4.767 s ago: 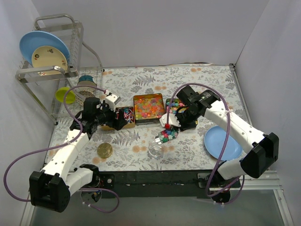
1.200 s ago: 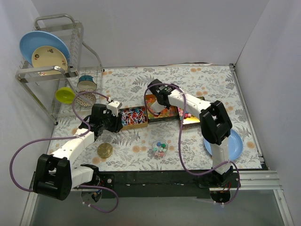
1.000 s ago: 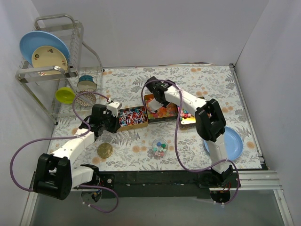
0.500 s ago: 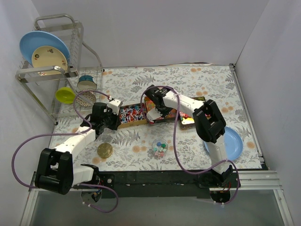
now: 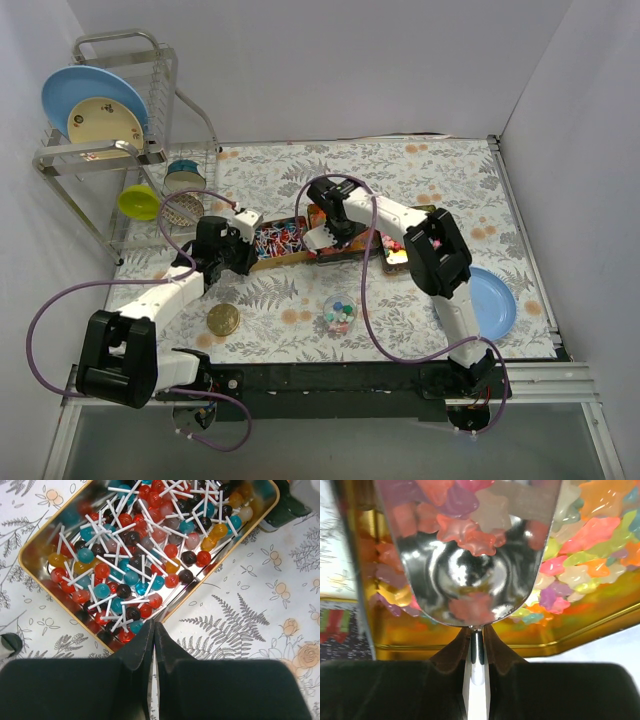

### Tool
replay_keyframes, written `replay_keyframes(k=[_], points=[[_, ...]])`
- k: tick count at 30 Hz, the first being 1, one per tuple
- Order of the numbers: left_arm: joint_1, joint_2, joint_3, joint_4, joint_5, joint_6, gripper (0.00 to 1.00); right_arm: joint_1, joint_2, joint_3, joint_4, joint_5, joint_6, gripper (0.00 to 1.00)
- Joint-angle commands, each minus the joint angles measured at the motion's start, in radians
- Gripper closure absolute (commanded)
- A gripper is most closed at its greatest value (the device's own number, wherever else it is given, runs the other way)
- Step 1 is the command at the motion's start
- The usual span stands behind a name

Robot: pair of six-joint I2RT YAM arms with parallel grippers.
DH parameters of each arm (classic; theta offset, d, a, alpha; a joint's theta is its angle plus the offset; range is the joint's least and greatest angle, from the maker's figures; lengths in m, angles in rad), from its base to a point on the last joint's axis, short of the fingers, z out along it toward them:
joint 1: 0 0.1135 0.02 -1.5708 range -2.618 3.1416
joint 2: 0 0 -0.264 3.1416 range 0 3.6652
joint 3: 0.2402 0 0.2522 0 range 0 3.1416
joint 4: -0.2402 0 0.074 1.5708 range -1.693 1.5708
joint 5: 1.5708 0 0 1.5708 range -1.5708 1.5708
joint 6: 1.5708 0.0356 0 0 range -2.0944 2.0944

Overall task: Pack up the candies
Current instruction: Scoop the fake candies from the storage box.

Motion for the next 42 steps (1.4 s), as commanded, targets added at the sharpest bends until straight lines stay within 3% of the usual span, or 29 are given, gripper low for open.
replay_keyframes(k=[1, 10, 18, 22, 33, 42], points=[[0.007, -0.025, -0.055, -0.084, 0.040, 0.127, 1.00, -0.019, -0.095, -0.034, 0.013, -0.251, 0.052, 0.99], [0.014, -0.054, -0.046, -0.135, 0.084, 0.209, 1.00, -0.081, -0.193, -0.100, -0.007, -0.479, 0.040, 0.99], [0.014, -0.071, 0.009, -0.207, 0.126, 0.183, 0.73, -0.151, -0.196, -0.068, -0.064, -0.649, 0.051, 0.99], [0.014, -0.072, 0.035, -0.244, 0.153, 0.186, 0.66, -0.166, -0.183, -0.078, -0.078, -0.696, 0.077, 0.99], [0.014, -0.040, 0.095, -0.277, 0.153, 0.166, 0.65, -0.186, -0.235, -0.203, 0.034, -0.744, 0.112, 0.99], [0.013, -0.011, 0.170, -0.322, 0.153, 0.164, 0.64, -0.294, -0.287, -0.301, 0.145, -0.888, 0.201, 0.99]])
